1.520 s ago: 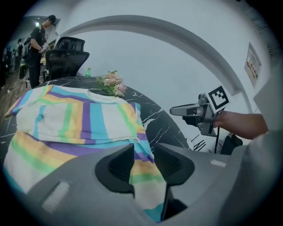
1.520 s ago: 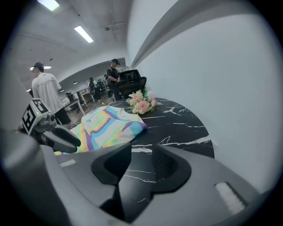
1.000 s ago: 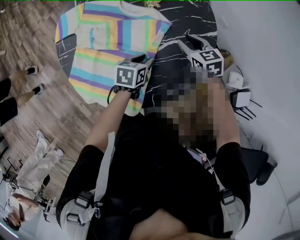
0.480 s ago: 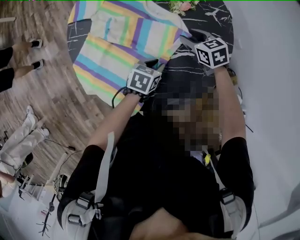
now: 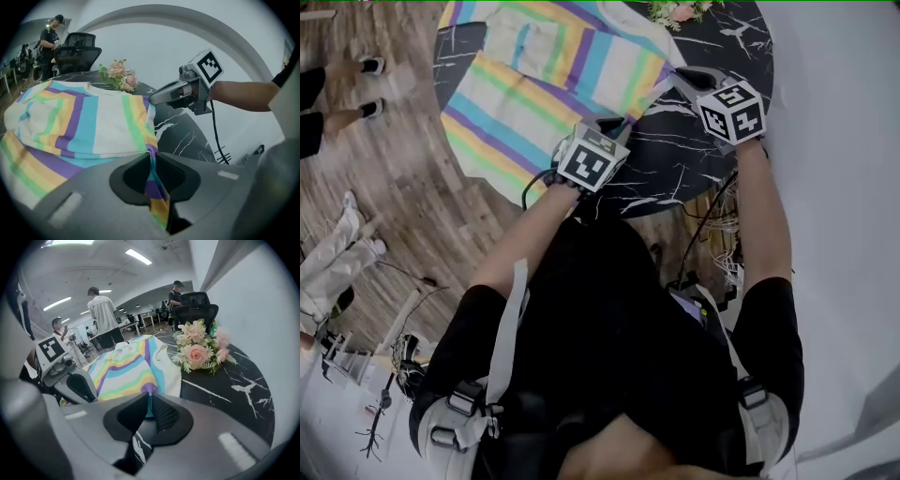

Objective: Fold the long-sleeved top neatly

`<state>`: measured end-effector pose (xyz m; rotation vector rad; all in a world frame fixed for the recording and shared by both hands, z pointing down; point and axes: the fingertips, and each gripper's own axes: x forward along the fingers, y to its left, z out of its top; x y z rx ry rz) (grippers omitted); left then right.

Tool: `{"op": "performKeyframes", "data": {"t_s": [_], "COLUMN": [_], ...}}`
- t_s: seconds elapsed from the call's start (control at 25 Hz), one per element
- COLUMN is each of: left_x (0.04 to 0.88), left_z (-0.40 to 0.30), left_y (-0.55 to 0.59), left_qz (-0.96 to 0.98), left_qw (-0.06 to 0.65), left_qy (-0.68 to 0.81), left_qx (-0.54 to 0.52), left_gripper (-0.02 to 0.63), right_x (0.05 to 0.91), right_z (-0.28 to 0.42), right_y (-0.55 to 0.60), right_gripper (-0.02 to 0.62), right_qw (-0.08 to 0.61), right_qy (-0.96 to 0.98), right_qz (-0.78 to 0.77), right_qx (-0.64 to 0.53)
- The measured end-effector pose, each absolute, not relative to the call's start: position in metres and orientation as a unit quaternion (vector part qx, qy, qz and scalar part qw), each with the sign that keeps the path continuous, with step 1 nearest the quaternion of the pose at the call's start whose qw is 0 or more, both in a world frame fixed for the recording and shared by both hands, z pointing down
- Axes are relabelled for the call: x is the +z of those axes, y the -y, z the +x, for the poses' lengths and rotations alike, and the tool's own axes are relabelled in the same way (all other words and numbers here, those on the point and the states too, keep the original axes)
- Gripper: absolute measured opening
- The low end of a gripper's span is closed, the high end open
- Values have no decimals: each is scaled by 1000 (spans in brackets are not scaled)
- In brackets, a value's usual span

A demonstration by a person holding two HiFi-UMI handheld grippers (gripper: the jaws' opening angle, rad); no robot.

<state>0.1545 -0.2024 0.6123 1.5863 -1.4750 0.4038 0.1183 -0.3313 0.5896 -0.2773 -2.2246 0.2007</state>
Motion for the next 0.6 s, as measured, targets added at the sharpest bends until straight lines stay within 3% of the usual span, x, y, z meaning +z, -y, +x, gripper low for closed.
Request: {"op": "performKeyframes", "data": {"t_s": [0.32, 0.6], "left_x": [605, 609], "left_z": [179, 208], "left_y": [208, 213], "left_qz": [680, 693], "left_qw": [388, 380], "left_qy": [562, 542], "left_qx": [268, 286], "left_gripper": [41, 46], "right_x": [589, 603], "right_z": [146, 175], "right_y": [342, 353], "right_gripper": [32, 33], "right_qw": [432, 447], "right_qy": [894, 888], "right_qz": [-106, -81], "right_qx": [64, 70]}}
